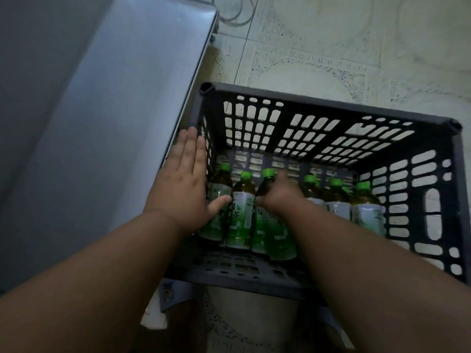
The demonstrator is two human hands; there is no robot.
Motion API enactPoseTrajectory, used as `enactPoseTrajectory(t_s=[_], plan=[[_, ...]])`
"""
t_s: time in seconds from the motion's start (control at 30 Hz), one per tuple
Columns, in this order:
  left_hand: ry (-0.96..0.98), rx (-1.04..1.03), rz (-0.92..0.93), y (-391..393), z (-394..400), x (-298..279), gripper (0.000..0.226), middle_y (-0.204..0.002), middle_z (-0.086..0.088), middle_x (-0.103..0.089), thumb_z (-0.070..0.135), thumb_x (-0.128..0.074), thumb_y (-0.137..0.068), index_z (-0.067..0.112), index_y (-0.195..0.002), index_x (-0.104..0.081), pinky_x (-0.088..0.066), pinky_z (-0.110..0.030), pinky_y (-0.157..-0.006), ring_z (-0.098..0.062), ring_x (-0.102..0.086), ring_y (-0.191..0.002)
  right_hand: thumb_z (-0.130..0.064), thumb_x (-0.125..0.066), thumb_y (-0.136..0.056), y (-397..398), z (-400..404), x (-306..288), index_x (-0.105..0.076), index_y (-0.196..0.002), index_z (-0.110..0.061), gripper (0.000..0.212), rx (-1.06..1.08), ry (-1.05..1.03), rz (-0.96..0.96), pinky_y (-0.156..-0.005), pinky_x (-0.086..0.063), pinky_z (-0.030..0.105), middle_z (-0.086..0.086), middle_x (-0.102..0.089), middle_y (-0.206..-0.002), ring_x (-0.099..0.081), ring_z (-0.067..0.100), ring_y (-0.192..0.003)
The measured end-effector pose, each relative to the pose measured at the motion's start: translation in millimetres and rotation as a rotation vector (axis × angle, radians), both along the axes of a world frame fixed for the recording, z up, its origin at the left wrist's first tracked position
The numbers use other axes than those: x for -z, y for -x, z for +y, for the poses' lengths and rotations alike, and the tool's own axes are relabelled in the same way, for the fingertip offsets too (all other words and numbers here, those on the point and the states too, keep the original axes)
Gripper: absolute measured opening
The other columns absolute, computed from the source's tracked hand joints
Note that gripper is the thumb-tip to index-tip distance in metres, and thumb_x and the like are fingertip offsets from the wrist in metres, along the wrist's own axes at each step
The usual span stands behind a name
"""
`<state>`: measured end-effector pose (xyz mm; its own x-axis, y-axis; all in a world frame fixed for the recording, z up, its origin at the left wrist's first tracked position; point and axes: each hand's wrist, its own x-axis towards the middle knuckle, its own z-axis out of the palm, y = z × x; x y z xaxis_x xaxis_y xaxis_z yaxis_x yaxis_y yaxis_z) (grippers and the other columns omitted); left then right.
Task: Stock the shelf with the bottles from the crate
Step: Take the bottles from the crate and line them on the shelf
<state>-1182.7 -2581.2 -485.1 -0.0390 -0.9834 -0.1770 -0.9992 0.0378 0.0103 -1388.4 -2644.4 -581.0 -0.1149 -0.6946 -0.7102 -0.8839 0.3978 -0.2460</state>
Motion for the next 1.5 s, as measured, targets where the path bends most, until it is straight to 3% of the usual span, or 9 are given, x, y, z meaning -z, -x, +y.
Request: enactPoseTrajectory(t_s=[0.1,0.23,0.4,0.53,0.67,1.0,1.23,1.43,1.5], plan=[[-0.095,0.009,-0.023,1.9,-4.6,-12.7,0.121,-0.157,-0.016,0.032,0.088,-0.026,-0.076,0.005,-0.145,0.029,0.014,-0.036,-0.114,-0.026,0.031,-0.144,-0.033,-0.083,-0.076,-7.0,6.1,-32.9,-0.019,-0.140,-0.029,0.091,-0.046,0.108,-0.128,-0.052,-0.047,0.028,0.003,-0.056,-0.094,-0.056,0.018,-0.073],[-0.261,-0.079,0.230,-2.8,-7.4,-61.0,0.125,-0.163,-0.006,0.019,0.078,-0.056,-0.076,0.012,-0.153,0.017,0.008,-0.031,-0.116,-0.017,0.015,-0.149,-0.044,-0.081,-0.075,-12.7,-8.0,-133.9,-0.037,-0.121,-0.022,0.067,-0.140,0.359,-0.244,-0.057,-0.048,0.032,0.002,-0.057,-0.101,-0.058,0.019,-0.083],[0.023,-0.289,0.630,-22.4,30.2,-153.7,0.105,-0.152,-0.005,-0.043,0.064,-0.078,-0.067,0.020,-0.151,-0.034,-0.033,-0.012,-0.096,-0.010,-0.045,-0.125,-0.049,-0.081,-0.070,-57.4,-1.0,-290.5,-0.046,-0.112,-0.025,0.059,-0.335,0.705,-0.469,-0.077,-0.054,0.040,-0.001,-0.061,-0.102,-0.061,0.021,-0.091],[0.190,-0.414,0.785,-55.1,73.9,-220.7,0.119,-0.157,0.001,-0.035,0.081,-0.067,-0.057,0.025,-0.154,-0.025,-0.036,-0.038,-0.108,-0.016,-0.037,-0.138,-0.047,-0.084,-0.067,-116.9,34.8,-390.9,-0.047,-0.117,-0.030,0.064,-0.540,0.836,-0.658,-0.079,-0.053,0.036,-0.006,-0.061,-0.105,-0.061,0.014,-0.094],[0.385,-0.497,0.696,-106.5,125.9,-265.1,0.105,-0.155,0.001,-0.037,0.072,-0.071,-0.067,0.026,-0.152,-0.029,-0.041,-0.041,-0.105,-0.019,-0.039,-0.138,-0.049,-0.085,-0.067,-187.7,79.7,-451.9,-0.044,-0.119,-0.033,0.068,-0.759,0.878,-0.753,-0.079,-0.052,0.032,-0.009,-0.059,-0.107,-0.060,0.013,-0.096],[0.419,-0.869,0.540,-219.1,201.5,-238.8,0.150,-0.161,-0.001,-0.027,0.108,-0.028,-0.035,0.020,-0.156,-0.021,-0.025,-0.033,-0.113,-0.018,-0.026,-0.145,-0.043,-0.087,-0.066,-324.0,121.4,-436.1,-0.041,-0.105,-0.039,0.060,-0.869,0.803,-0.999,-0.068,-0.047,0.024,-0.015,-0.059,-0.095,-0.057,0.003,-0.083],[0.393,-1.090,0.242,-247.0,187.7,-180.9,0.114,-0.162,-0.014,-0.018,0.086,-0.036,-0.074,0.010,-0.155,-0.012,-0.013,-0.042,-0.120,-0.029,-0.016,-0.147,-0.038,-0.090,-0.064,-389.0,111.4,-397.6,-0.047,-0.111,-0.037,0.064,-0.880,0.724,-1.034,-0.072,-0.052,0.028,-0.015,-0.062,-0.096,-0.059,0.004,-0.086],[0.313,-1.076,0.112,-245.4,179.2,-173.7,0.114,-0.165,-0.015,0.000,0.084,-0.023,-0.077,0.005,-0.156,-0.002,0.004,-0.042,-0.121,-0.026,0.003,-0.151,-0.038,-0.089,-0.065,-401.3,109.4,-377.1,-0.034,-0.143,-0.030,0.096,-0.799,0.658,-0.930,-0.084,-0.055,0.038,-0.009,-0.063,-0.116,-0.062,0.016,-0.104],[0.296,-1.073,0.108,-244.5,180.1,-174.9,0.111,-0.165,-0.015,0.003,0.083,-0.022,-0.078,0.007,-0.156,0.000,0.002,-0.044,-0.121,-0.026,0.005,-0.150,-0.033,-0.087,-0.071,-397.6,112.8,-361.6,-0.041,-0.138,-0.025,0.081,-0.845,0.685,-0.814,-0.083,-0.056,0.035,-0.003,-0.064,-0.122,-0.062,0.018,-0.107]])
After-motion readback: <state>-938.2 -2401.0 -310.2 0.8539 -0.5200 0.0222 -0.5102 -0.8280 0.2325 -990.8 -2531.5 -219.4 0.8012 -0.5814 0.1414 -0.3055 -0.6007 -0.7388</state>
